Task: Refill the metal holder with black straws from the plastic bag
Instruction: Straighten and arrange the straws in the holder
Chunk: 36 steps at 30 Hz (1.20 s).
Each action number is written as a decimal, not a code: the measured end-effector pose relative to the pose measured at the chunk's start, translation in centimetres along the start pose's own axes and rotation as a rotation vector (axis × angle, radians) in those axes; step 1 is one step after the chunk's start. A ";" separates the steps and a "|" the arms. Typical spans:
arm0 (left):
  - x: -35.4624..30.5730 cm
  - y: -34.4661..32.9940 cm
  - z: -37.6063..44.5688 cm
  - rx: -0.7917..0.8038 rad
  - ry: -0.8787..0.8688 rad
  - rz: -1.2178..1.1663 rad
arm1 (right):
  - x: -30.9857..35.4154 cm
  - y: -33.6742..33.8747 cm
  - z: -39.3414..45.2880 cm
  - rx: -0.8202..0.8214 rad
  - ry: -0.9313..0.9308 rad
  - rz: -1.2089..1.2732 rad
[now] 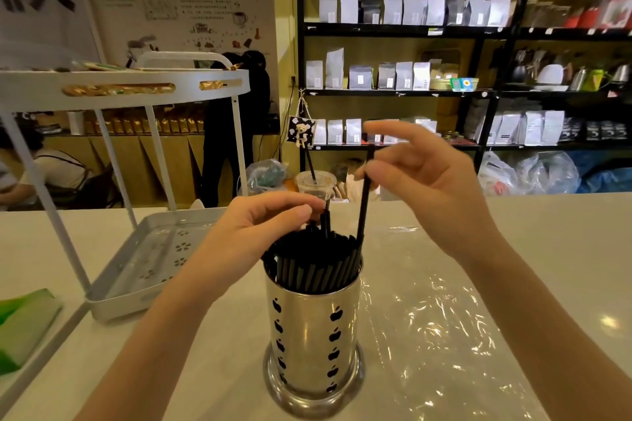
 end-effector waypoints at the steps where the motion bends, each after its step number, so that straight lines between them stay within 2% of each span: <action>1: 0.0 0.0 0.1 -0.002 0.001 0.001 | 0.4 0.2 0.5 -0.055 0.043 -0.004; 5: 0.1 0.2 0.4 -0.016 -0.005 -0.033 | 1.9 1.2 1.9 -0.332 0.143 0.049; 8: -0.4 0.7 0.7 -0.029 -0.041 -0.068 | 2.2 2.0 2.3 -0.508 0.146 0.106; 13: -1.7 2.5 0.6 -0.169 -0.137 -0.101 | 0.1 1.7 1.2 -0.629 0.025 0.226; 15: -2.0 3.6 0.6 -0.319 -0.169 -0.160 | -1.0 1.3 0.4 -0.617 -0.054 0.235; 17: -2.4 4.8 0.8 -0.495 -0.224 -0.184 | -2.0 0.6 -0.2 -0.533 -0.116 0.197; 20: -3.4 6.4 1.4 -0.728 -0.328 -0.146 | -3.0 -0.6 -0.6 -0.313 -0.172 0.077; 22: -4.3 7.1 1.8 -0.807 -0.405 -0.112 | -3.4 -1.4 -0.8 -0.142 -0.187 0.004; 25: -5.6 7.5 2.2 -0.746 -0.485 -0.019 | -3.5 -2.1 -1.0 0.024 -0.220 -0.043; 31: -6.7 6.0 2.4 -0.474 -0.558 0.274 | -4.1 -1.3 -1.3 0.054 -0.267 -0.025; 36: -4.8 3.5 2.0 -0.273 -0.459 0.347 | -4.3 -0.9 -2.2 0.096 -0.260 -0.037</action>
Point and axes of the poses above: each hand's wrist, its own z-axis towards the middle knuckle, its own y-axis out of the back of the hand, x = y × z, the point moved 2 cm from there along z, towards the middle knuckle, and after that the axes turned 1 degree about -x, right-handed, at the moved point
